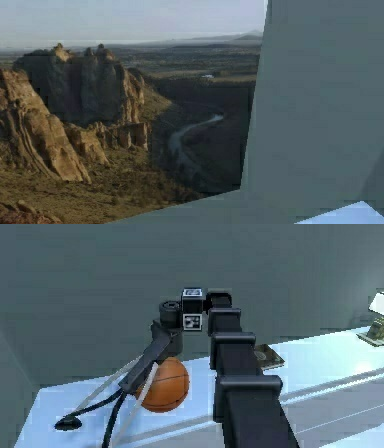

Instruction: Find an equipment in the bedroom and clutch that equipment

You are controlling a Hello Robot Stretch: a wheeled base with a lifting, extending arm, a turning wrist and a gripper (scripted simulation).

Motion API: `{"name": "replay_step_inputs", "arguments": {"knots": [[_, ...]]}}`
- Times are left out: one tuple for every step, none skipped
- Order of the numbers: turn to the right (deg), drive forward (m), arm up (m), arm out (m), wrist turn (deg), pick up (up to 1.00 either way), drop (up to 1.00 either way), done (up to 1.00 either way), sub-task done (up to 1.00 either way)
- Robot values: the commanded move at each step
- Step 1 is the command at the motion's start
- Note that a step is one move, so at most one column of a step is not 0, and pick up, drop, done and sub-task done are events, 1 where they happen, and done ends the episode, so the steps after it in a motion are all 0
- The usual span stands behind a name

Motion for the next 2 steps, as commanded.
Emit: {"name": "replay_step_inputs", "arguments": {"knots": [[0.0,0.00,0.00,0.00,45.0,0.00,0.00,0.00,0.00],[0.0,0.00,0.00,0.00,45.0,0.00,0.00,0.00,0.00]]}}
